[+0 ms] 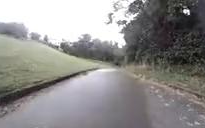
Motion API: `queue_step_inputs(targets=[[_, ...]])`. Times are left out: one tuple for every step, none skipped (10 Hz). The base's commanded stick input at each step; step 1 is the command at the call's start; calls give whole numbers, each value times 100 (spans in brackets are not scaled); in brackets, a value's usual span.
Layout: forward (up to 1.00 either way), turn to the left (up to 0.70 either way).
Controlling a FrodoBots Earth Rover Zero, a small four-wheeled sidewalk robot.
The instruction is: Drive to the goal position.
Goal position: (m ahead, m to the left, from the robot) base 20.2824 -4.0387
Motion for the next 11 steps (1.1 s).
queue_step_inputs(targets=[[70, 0], [70, 0], [70, 0], [70, 0], [70, -1], [70, -2], [70, -5], [70, -8], [70, -13], [70, -14], [70, -16]])
